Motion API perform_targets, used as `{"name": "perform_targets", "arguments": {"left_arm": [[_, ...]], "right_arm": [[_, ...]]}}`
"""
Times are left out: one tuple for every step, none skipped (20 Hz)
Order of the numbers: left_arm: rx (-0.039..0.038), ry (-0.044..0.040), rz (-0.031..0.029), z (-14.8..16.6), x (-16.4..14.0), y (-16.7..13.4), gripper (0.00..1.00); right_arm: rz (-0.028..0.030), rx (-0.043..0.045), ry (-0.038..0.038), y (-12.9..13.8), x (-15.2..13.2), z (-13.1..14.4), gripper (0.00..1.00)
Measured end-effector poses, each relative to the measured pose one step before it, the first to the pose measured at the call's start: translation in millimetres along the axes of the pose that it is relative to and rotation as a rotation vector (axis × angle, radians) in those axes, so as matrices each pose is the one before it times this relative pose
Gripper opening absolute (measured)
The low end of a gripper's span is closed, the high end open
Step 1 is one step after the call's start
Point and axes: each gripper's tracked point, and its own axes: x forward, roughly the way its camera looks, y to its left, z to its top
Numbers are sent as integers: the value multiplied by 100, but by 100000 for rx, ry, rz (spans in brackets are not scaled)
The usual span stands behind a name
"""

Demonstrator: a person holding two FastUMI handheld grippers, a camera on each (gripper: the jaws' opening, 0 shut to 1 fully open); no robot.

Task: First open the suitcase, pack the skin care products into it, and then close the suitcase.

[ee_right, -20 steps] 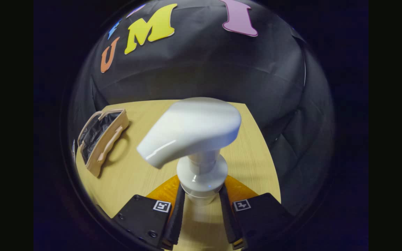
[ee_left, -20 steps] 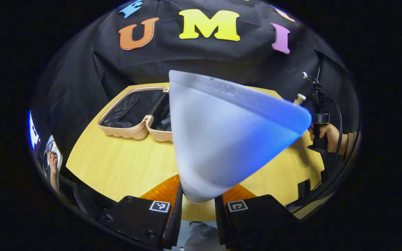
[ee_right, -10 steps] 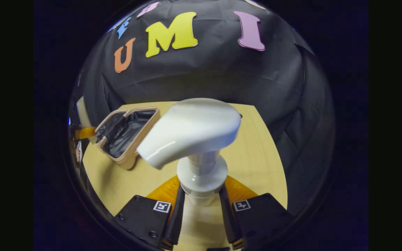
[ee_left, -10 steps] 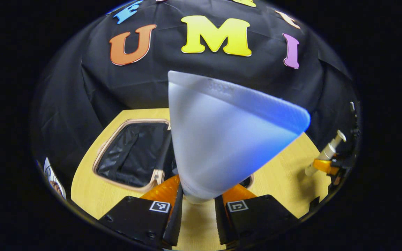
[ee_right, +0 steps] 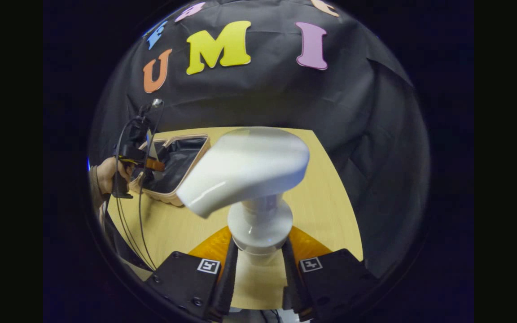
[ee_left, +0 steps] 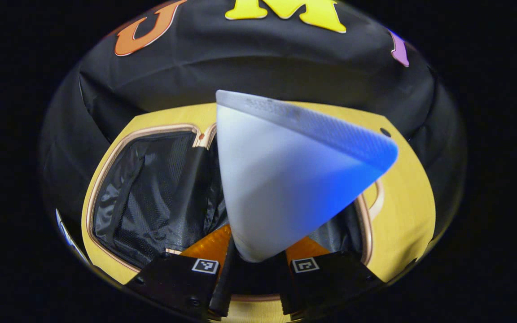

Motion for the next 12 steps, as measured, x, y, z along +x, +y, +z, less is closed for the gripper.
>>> {"name": "perform_targets", "arguments": {"left_arm": [[-1550, 3815, -339, -747, 515, 13, 45], [-1337, 3101, -674, -530, 538, -85, 45], [-612, 2531, 329, -397, 461, 202, 45], [-118, 337, -125, 195, -55, -10, 45], [1707, 214, -24, 453, 442, -45, 45], [2382, 2195, -98, 36, 221, 36, 45], [1787, 1100, -134, 416, -41, -94, 45], [308, 1413, -328, 305, 165, -91, 45], [-1199, 1134, -245, 156, 550, 126, 45], [-1662, 1188, -326, 17, 296, -40, 45], [-1592, 2737, -1059, -518, 517, -45, 46], [-954, -366, -160, -21, -83, 50, 46]], "right_arm": [[-1211, 416, 654, -63, -102, -474, 47], [-1134, 198, 493, -40, 14, -102, 48], [-521, 736, 169, 187, -17, 52, 47], [142, 1030, -19, 336, -38, 233, 48], [250, 1050, -259, 359, 121, 159, 47], [392, 777, -416, 547, -39, 447, 47], [938, 362, -622, 762, 259, 649, 47], [1186, -390, -306, 974, 243, 765, 47], [1244, -558, -516, 991, 319, 743, 47], [1741, -834, -456, 1121, 339, 930, 47], [1819, -1141, -715, 1219, 469, 819, 47], [1716, -1297, -564, 1250, 542, 1054, 47]]}}
